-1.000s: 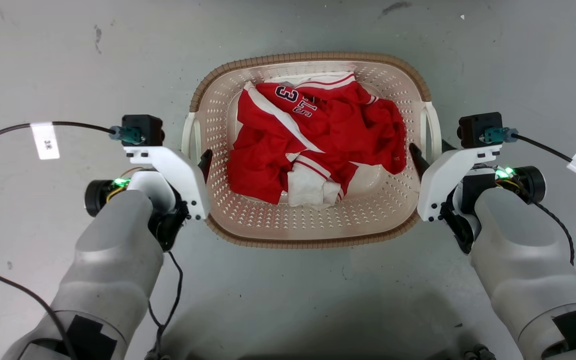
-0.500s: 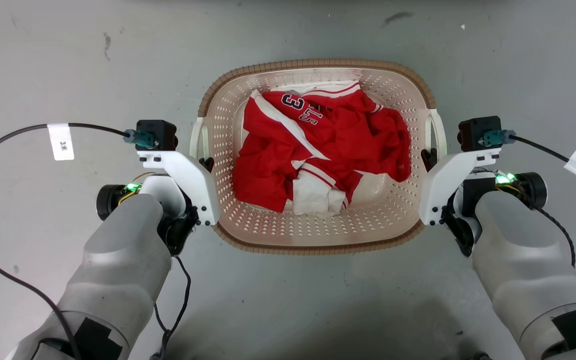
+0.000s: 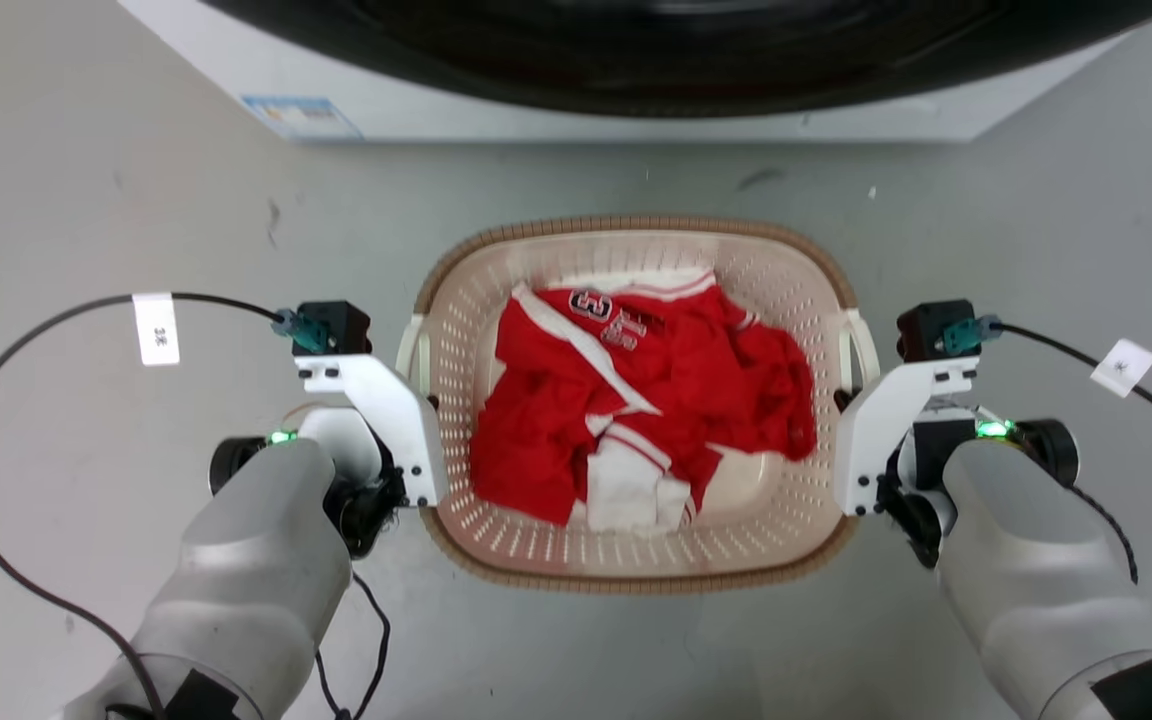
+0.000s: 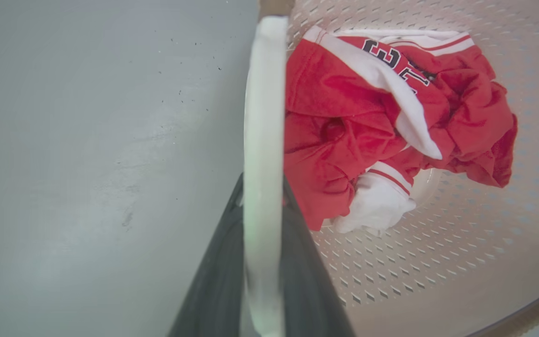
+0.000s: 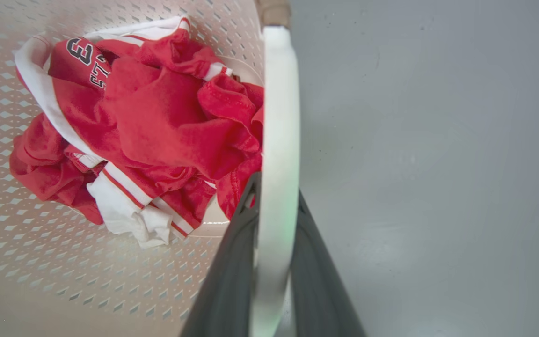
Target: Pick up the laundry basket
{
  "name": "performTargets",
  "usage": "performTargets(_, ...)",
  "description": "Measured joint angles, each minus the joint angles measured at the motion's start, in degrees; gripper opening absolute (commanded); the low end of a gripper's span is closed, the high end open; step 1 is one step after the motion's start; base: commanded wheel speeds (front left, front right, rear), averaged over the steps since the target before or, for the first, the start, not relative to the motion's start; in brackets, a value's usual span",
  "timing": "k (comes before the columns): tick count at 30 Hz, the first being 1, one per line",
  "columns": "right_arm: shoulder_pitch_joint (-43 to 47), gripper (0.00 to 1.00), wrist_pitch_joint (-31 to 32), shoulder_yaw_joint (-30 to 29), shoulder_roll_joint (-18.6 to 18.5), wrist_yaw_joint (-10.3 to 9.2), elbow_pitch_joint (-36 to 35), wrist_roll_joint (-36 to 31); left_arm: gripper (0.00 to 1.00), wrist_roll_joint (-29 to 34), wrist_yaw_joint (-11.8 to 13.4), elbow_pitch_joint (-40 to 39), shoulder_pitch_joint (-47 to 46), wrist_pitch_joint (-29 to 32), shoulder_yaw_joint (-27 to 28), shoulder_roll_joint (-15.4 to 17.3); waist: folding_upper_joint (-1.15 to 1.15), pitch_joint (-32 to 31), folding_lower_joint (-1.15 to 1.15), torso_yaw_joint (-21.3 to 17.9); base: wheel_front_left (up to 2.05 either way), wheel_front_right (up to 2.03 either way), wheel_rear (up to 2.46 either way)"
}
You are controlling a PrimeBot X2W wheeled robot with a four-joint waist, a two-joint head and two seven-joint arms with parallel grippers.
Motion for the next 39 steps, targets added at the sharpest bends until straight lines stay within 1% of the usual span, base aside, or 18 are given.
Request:
performTargets(9,2.76,0.00,7.81,3.89,-0.20,-0.08,-0.26,4.81,0.00,-3.87,0.01,1.20,2.15,5.30,-1.74,-0.11,0.00,-10.41,0.00,0.19,0.00,0.00,0.00)
performTargets(15,3.75,0.00,13.21,5.98,-0.32,-0.11,-0.96,8.13,0.00,-5.70,0.02,2.07,2.65,8.81,-2.48,-0.08,0.00,-16.27,-0.01,0.50,0.00,0.00,0.00)
performTargets(16,4.37,0.00,15.34,6.75,-0.47,-0.25,-1.72,9.64,0.00,-6.14,0.04,2.30,2.68,9.95,-2.75,-0.04,0.00,-17.94,-0.01,0.61,0.00,0.00,0.00)
performTargets(24,6.42,0.00,22.71,9.65,-0.64,-0.41,-2.76,14.18,0.00,-7.92,0.18,2.76,4.63,12.83,-3.75,0.24,0.00,-24.36,-0.01,0.75,0.00,0.00,0.00)
performTargets(31,7.85,0.00,25.65,10.85,-0.69,-0.41,-2.35,16.30,0.00,-9.39,0.19,3.16,6.71,15.39,-4.52,0.20,0.00,-29.44,-0.02,0.88,0.00,0.00,0.00)
performTargets(39,9.90,0.00,26.87,12.02,-0.74,-0.41,-1.86,18.28,0.00,-10.40,0.20,3.92,9.05,17.45,-5.35,-0.30,0.00,-33.85,-0.02,1.45,0.00,0.00,0.00)
